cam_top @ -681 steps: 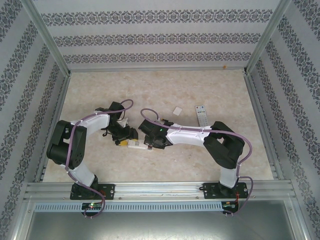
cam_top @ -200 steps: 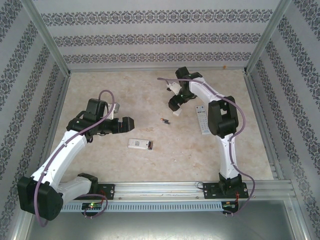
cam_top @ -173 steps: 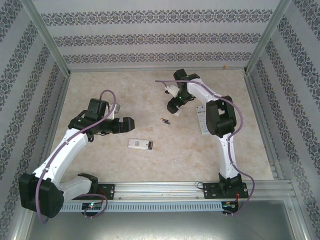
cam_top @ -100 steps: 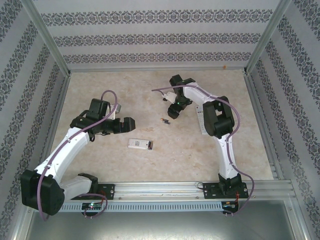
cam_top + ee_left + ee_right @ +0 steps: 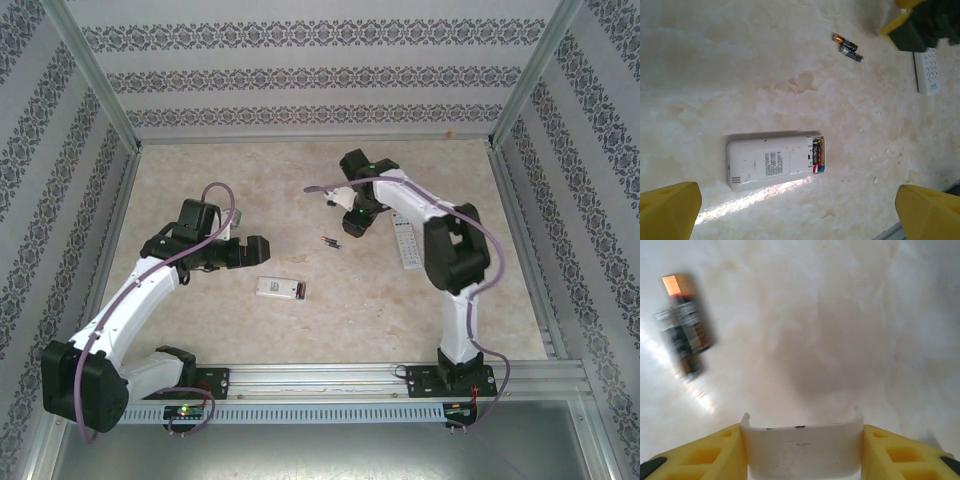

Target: Load the batteries into the remote control

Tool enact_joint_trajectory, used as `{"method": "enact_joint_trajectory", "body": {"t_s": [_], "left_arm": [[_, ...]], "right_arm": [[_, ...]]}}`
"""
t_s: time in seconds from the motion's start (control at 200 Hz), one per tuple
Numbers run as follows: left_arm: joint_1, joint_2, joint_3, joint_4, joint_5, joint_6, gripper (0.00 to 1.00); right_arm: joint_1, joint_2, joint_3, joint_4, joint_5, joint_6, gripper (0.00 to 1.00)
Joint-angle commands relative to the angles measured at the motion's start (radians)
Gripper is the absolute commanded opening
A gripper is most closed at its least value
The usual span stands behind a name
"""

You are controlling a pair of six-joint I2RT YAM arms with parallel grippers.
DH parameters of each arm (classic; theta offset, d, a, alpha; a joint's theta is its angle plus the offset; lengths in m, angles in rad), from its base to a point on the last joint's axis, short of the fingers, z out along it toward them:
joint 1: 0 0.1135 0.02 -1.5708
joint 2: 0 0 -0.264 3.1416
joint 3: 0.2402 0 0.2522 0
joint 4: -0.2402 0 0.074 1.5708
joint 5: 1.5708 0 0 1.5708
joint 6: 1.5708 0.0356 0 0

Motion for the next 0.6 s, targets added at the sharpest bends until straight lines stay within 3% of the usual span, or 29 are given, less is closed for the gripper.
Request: {"method": "enact_joint_trajectory", "body": {"t_s": [0.0, 0.25, 0.4, 0.595], "left_arm": [[-0.006, -0.036, -0.007, 0.072, -0.028, -0.006, 1.0], [0.004, -0.064, -0.023, 0.166, -0.076, -0.042, 1.0], [0.017, -0.051, -0.003, 0.172, -0.071, -0.042, 1.0], [0.026, -0.069, -0.032, 0.168, -0.057, -0.061, 1.0]], "right_arm": [[0.105, -0.194, -0.113, -0.026, -0.07, -0.003, 0.49], [0.415, -0.386, -0.445, 0.222, -0.095, 0.043, 0.51], [0.474, -0.363, -0.521, 0.351, -0.094, 0.013, 0.51], [0.481, -0.271, -0.493, 0.392, -0.066, -0.033, 0.51]]}}
